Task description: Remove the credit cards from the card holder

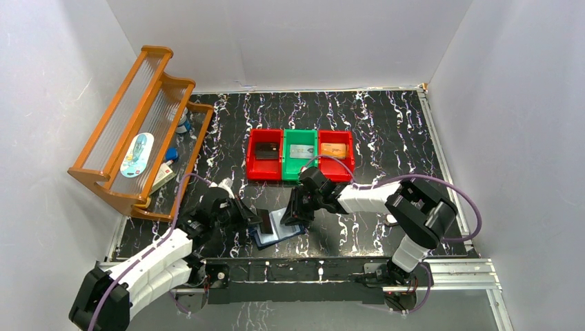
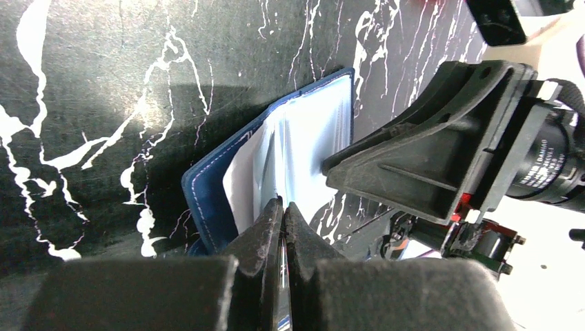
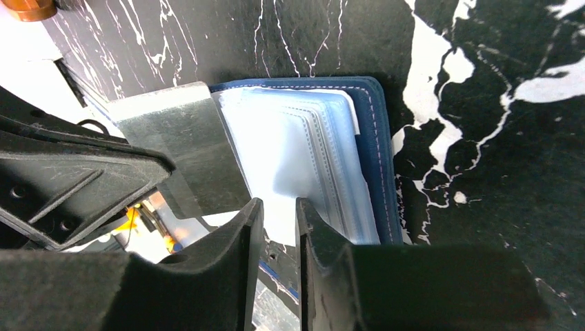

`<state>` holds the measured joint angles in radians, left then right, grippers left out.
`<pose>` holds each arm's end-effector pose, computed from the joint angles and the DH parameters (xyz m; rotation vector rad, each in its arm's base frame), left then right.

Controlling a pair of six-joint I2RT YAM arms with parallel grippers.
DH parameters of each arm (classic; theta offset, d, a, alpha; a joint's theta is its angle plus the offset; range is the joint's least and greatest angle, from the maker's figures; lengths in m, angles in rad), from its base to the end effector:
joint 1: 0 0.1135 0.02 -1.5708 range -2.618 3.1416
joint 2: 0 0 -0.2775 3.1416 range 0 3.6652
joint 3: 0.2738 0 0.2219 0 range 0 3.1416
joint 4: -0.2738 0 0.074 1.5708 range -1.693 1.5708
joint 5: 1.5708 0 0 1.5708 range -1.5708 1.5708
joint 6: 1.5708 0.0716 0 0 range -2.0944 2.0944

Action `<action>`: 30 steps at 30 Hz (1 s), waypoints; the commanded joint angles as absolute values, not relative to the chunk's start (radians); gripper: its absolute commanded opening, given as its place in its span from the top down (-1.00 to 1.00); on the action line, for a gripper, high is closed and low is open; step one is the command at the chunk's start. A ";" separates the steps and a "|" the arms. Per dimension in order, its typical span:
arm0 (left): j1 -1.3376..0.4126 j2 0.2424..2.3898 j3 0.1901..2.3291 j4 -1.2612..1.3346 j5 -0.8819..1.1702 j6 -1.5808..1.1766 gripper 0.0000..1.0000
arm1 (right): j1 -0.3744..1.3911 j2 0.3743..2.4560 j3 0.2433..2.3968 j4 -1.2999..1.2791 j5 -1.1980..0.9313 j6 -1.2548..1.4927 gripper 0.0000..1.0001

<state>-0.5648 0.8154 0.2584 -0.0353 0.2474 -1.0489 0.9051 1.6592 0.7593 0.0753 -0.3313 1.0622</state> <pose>0.1273 -0.1014 0.1734 -0.4197 2.3606 -1.1256 0.1796 0.2665 0.1558 0.0366 2.7670 1.1556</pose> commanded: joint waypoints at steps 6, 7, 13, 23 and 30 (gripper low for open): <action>-0.560 0.786 0.326 -0.110 0.231 -0.967 1.00 | 0.900 1.550 0.739 0.093 -0.249 1.036 0.24; -0.561 0.783 0.328 -0.106 0.235 -0.963 1.00 | 0.900 1.538 0.735 0.106 -0.249 1.038 0.20; -0.561 0.762 0.337 -0.056 0.271 -0.942 1.00 | 0.900 1.501 0.706 0.249 -0.320 1.052 -0.02; -0.560 0.766 0.336 0.051 0.356 -0.934 1.00 | 0.900 1.570 0.685 0.451 -0.439 1.128 -0.01; -0.561 0.769 0.331 0.077 0.375 -0.939 1.00 | 0.899 1.591 0.669 0.488 -0.446 1.163 -0.07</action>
<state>-0.5648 0.7750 0.3027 0.0383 0.3340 -0.9459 0.9035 1.5806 0.6804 0.4004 -0.4191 1.1328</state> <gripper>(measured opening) 0.010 0.529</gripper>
